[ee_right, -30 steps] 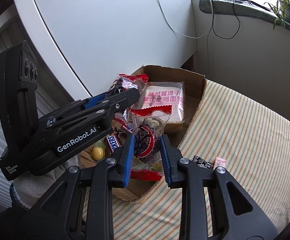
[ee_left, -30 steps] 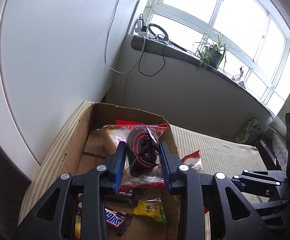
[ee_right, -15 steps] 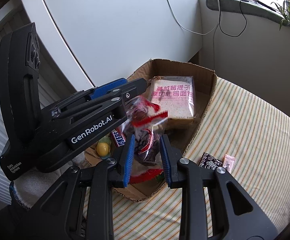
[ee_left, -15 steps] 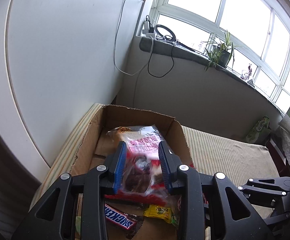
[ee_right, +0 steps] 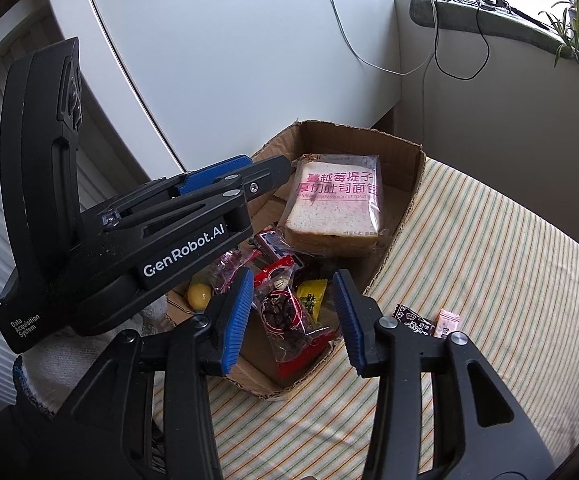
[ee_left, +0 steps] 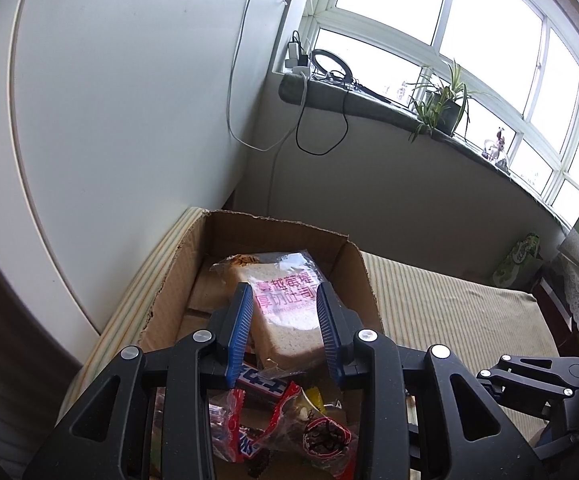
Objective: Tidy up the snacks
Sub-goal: 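Open both tools in the box and withdraw toward the bed, then move the left tool to the black candy while right tool approaches pink candy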
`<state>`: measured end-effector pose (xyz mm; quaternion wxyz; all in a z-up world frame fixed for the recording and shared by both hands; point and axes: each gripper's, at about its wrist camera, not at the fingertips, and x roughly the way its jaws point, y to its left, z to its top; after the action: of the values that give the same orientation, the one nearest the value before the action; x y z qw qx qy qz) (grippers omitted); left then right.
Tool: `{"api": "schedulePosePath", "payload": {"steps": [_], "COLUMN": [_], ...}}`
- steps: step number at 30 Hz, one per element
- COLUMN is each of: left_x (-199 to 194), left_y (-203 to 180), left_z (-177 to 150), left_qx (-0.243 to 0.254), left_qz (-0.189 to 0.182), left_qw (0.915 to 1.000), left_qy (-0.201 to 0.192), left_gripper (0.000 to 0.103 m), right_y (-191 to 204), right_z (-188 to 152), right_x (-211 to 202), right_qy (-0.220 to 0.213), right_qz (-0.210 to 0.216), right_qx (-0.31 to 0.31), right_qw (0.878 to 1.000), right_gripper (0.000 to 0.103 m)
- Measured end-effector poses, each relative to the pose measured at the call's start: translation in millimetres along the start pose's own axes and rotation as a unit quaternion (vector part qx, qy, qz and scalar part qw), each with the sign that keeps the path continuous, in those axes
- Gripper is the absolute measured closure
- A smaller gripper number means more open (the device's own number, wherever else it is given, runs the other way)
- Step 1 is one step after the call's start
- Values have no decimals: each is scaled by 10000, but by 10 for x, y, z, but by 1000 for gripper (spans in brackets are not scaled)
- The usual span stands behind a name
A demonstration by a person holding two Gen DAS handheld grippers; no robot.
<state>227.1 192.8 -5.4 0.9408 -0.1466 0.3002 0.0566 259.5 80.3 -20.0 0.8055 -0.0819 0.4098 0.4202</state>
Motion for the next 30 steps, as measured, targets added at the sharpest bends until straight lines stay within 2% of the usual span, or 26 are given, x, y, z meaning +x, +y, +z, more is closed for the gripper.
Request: {"api": "schedulePosePath", "payload": {"steps": [2, 4, 12, 18, 21, 24, 26, 30], "left_x": [-10, -31, -67, -97, -109, -100, -88, -67], "left_y": [-11, -19, -53, -109, -135, -155, -162, -151], "left_z": [4, 7, 31, 58, 66, 70, 73, 67], "left_qx": [-8, -20, -61, -62, -56, -45, -38, -57], "left_qz": [-7, -8, -92, -166, -200, -225, -237, -249], "left_qw": [10000, 10000, 9999, 9997, 9996, 9996, 9996, 9996], "left_qy": [-14, -49, -108, -168, -183, -173, -159, -133], "left_gripper": [62, 59, 59, 59, 59, 59, 59, 59], "right_y": [-26, -66, -461, -813, -944, -1007, -1038, -1081], "right_z": [-7, -8, -41, -97, -131, -135, -148, -144], "right_x": [-38, -93, -354, -265, -115, 72, 177, 354], "right_qy": [-43, -111, -355, -156, 63, 269, 382, 524], "right_qz": [-11, -13, -235, -477, -337, -273, -285, -244], "right_qx": [-3, 16, 295, 522, 701, 763, 763, 809], "right_qw": [10000, 9999, 9987, 9974, 9970, 9963, 9959, 9950], "right_gripper": [52, 51, 49, 49, 49, 55, 64, 69]}}
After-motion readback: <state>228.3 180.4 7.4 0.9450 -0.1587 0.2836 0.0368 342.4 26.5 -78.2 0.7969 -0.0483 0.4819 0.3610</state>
